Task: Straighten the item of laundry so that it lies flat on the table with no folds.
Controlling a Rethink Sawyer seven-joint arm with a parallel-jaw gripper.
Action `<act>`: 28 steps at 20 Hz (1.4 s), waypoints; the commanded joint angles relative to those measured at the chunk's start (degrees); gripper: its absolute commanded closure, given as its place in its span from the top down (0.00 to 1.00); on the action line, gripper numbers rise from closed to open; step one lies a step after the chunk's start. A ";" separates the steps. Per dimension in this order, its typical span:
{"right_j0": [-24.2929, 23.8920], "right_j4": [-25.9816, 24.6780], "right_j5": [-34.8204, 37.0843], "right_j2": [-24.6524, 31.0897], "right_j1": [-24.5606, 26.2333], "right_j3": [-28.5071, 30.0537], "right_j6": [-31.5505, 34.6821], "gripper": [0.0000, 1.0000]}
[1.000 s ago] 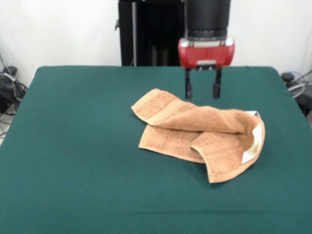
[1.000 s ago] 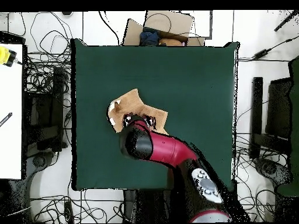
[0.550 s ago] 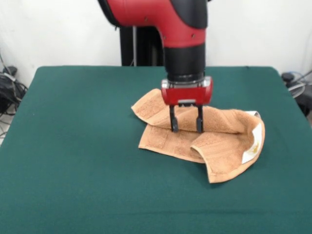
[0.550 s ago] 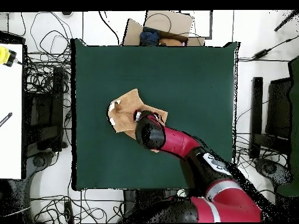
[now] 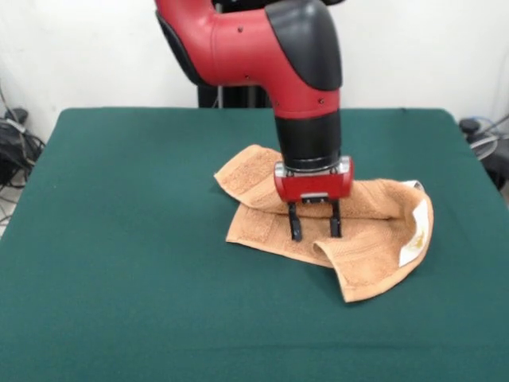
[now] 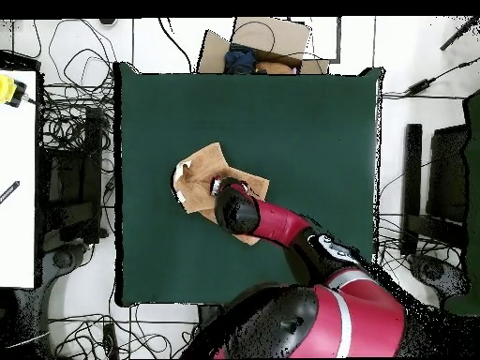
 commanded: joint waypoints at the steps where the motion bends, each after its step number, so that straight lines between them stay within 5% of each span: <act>1: 1.60 -2.07 -1.91 3.71 3.01 -4.61 7.94 1.00; 16: 8.43 3.30 15.33 0.40 -2.14 1.30 8.91 1.00; 28: 14.44 0.71 14.41 -4.41 -1.33 1.62 9.64 1.00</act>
